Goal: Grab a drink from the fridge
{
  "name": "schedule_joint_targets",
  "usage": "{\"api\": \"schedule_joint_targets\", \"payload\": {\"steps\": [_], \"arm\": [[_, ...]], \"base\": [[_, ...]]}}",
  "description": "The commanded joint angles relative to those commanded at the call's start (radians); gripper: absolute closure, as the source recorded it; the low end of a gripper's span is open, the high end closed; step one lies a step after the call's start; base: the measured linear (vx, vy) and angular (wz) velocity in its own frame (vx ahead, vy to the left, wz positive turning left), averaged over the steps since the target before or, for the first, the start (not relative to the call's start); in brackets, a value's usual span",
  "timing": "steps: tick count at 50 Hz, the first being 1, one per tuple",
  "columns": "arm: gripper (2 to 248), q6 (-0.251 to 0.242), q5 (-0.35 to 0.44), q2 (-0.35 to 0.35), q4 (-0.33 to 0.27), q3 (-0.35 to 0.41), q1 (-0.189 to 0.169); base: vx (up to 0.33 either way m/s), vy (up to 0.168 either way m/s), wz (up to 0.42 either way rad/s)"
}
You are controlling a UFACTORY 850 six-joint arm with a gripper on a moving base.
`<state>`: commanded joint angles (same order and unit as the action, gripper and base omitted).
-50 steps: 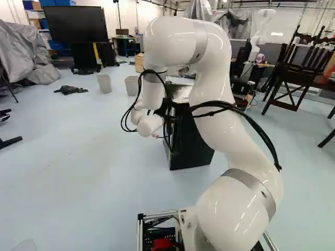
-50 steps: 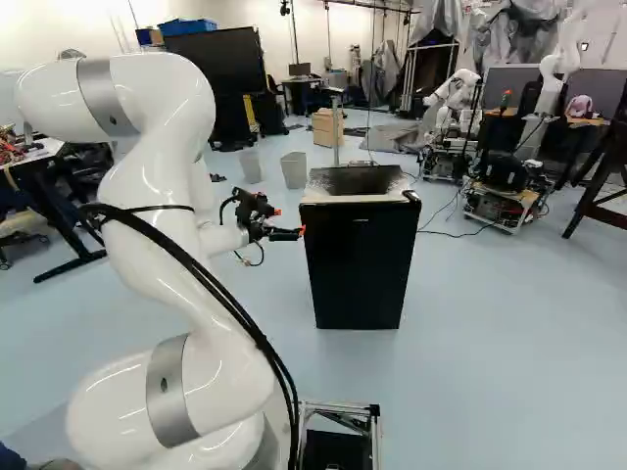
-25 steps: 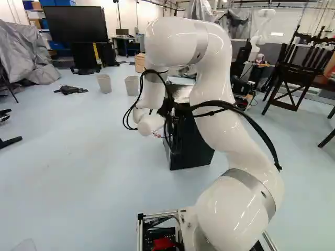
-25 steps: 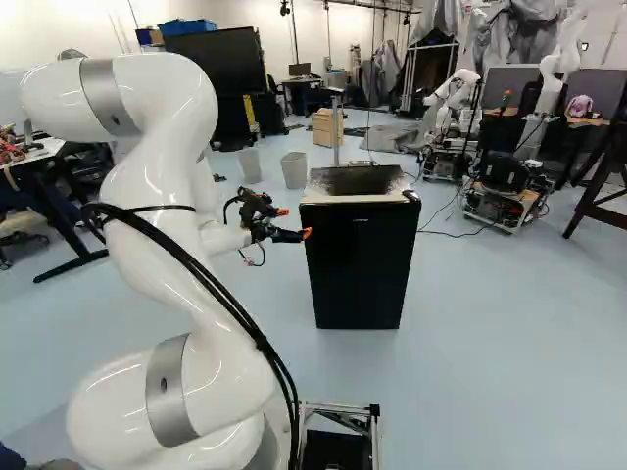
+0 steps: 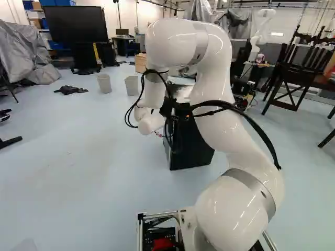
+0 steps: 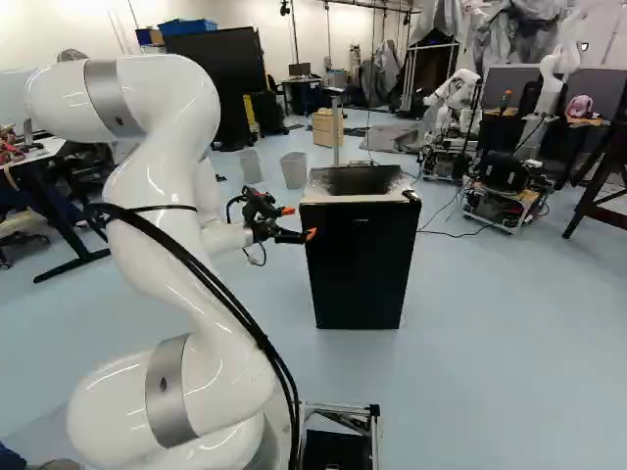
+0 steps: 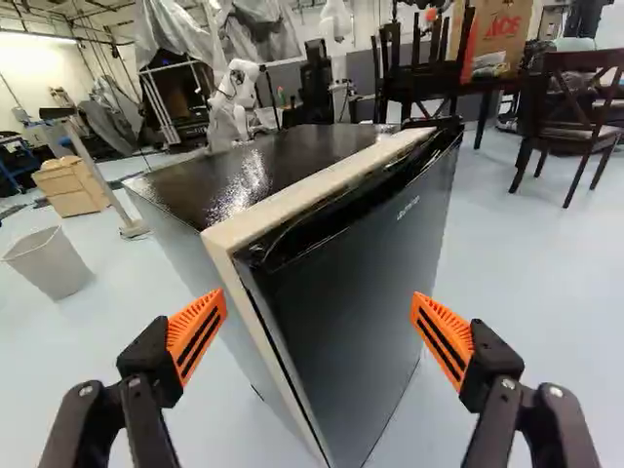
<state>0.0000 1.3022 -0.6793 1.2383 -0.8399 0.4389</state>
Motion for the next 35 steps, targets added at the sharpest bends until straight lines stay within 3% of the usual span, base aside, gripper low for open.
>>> {"api": "schedule_joint_targets", "payload": {"steps": [35], "arm": [[3,0.0,0.002,-0.012,0.002,-0.022,-0.023]], "base": [[0.0,0.0,0.0]]}}
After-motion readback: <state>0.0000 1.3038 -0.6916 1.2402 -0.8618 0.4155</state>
